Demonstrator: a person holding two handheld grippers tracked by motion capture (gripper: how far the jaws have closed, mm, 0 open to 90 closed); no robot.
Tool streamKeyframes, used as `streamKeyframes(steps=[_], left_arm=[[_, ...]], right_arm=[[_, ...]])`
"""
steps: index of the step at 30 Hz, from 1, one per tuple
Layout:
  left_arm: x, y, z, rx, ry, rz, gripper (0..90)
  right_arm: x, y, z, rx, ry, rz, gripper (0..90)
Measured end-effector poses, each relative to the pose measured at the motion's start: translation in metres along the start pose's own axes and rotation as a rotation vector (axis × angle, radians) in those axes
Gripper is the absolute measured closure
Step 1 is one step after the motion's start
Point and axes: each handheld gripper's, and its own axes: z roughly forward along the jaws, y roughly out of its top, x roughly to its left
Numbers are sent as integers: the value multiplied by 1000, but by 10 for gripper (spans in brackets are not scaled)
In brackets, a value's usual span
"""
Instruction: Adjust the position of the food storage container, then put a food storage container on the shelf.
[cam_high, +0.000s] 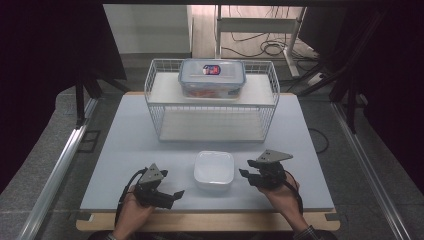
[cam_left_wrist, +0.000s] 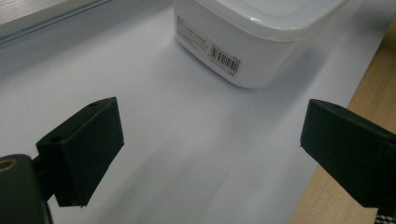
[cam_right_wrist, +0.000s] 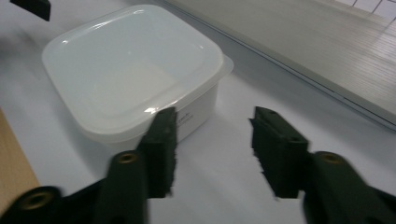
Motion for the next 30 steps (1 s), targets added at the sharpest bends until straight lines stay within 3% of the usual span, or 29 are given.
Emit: streamKeyframes(steps=[7, 13, 20, 25, 30], left_arm=[[2, 0, -2, -11, 18, -15, 58], [4, -1, -2, -38, 17, -31, 52], [2, 7, 0, 13, 14, -38, 58], [2, 16, 0, 12, 14, -37, 57], [1, 31, 2, -5, 6, -28, 56]], right_arm=[[-4, -7, -3, -18, 37, 0, 244], [-3, -6, -1, -32, 55, -8, 134], [-2, -5, 4, -36, 60, 15, 49], [2, -1, 7, -31, 39, -3, 9], [7, 8, 8, -43, 67, 34, 8]])
